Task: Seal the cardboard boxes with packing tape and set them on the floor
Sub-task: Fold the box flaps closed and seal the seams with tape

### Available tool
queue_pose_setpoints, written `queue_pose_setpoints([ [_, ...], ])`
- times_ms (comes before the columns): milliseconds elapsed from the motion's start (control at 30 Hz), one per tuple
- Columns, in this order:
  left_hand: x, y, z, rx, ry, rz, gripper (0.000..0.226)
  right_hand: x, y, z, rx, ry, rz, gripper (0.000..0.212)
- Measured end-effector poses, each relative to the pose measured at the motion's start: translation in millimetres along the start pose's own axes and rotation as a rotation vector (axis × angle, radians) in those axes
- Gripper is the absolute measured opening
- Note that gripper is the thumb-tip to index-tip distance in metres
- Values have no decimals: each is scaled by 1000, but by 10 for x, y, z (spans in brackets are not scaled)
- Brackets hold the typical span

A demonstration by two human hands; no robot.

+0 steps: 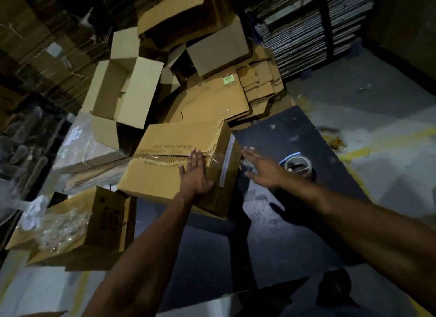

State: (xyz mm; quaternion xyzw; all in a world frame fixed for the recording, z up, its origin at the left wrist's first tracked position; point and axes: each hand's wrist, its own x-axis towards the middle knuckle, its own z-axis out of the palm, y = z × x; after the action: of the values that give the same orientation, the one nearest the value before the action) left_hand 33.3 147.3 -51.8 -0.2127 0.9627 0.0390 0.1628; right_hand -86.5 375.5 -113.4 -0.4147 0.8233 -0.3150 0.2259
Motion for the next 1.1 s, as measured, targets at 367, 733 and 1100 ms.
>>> queue_pose_setpoints([
  [367, 23, -193, -17, 181, -44, 134, 112, 517, -1046, 1328, 657, 363, -38, 95],
  [733, -21, -278, 160, 100, 105, 224, 123, 296, -701, 1636, 755, 343, 238, 103],
  [1100, 22, -353, 224, 50, 201, 353, 95, 697, -982, 1587, 837, 524, 60, 99],
])
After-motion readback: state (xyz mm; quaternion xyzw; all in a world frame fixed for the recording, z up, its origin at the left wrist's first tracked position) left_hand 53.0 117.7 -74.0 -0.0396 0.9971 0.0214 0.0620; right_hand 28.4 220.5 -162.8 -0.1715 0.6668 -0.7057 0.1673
